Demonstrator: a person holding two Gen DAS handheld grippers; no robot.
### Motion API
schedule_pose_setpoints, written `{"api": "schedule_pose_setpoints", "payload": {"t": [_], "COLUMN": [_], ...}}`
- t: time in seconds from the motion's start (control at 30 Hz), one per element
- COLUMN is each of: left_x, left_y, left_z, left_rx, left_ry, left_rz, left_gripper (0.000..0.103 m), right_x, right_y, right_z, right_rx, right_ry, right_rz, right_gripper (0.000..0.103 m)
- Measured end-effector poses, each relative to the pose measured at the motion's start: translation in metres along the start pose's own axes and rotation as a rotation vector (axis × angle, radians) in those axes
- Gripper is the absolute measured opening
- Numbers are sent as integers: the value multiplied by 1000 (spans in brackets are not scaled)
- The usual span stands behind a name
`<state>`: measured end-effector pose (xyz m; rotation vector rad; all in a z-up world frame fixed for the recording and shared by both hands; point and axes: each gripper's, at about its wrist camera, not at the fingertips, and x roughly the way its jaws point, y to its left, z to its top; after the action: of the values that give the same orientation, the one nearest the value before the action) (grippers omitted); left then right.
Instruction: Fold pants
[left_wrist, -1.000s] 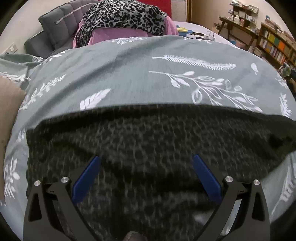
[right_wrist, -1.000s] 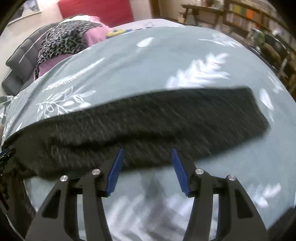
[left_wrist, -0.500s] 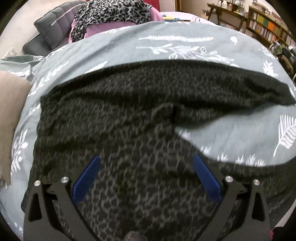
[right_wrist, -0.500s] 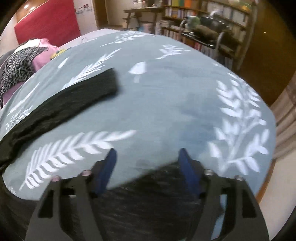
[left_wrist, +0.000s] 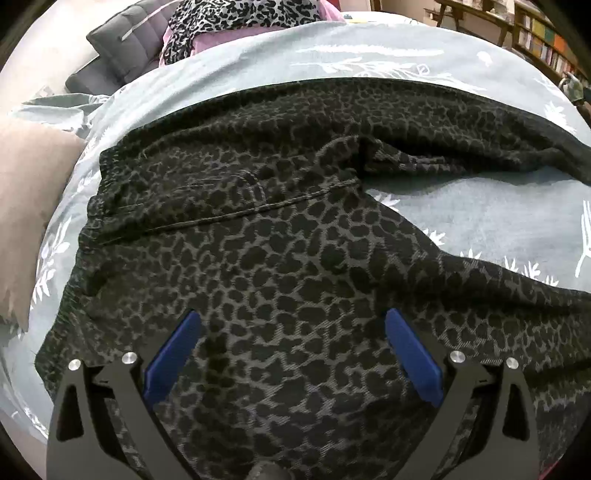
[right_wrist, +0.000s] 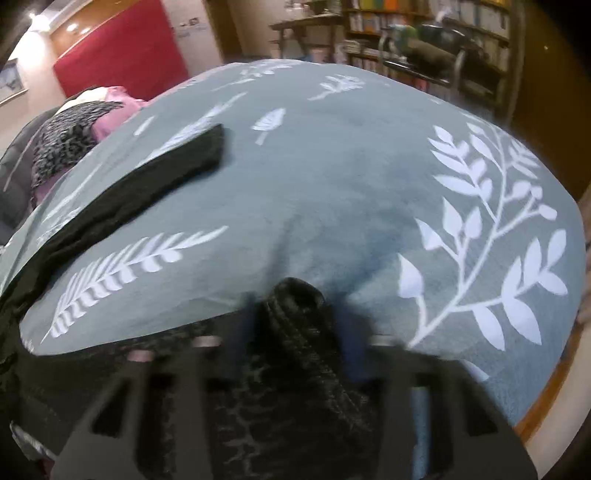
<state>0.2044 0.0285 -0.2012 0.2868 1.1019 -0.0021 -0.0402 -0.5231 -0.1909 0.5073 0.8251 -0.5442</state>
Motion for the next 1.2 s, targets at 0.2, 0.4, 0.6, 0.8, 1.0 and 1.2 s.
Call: {"api": "schedule_pose_setpoints", "payload": {"t": [0.2, 0.4, 0.6, 0.8, 1.0, 1.2], "left_x": [3, 9, 19, 16, -25, -41], "left_y": [-17, -32, -37, -29, -28, -62], "left_z": [15, 38, 43, 39, 24, 9], "left_rx": [-22, -56, -108, -123, -104, -6], "left_ry": [-19, -46, -67, -63, -101, -79], "left_rz": [21, 23, 29, 0, -65, -166], "left_gripper": [98, 98, 98, 98, 98, 98], "right_x": [-30, -46, 11, 5, -49, -49], "right_y": [13, 18, 7, 1, 20, 99], "right_z": [14, 43, 41, 33, 15, -25], "right_rx": [11, 29, 30, 77, 27, -99], "right_ry": [-136, -238, -115, -155, -247, -116], "right_rz": [-21, -66, -116, -125, -160, 62], "right_gripper": [12, 11, 17, 48, 63, 63]}}
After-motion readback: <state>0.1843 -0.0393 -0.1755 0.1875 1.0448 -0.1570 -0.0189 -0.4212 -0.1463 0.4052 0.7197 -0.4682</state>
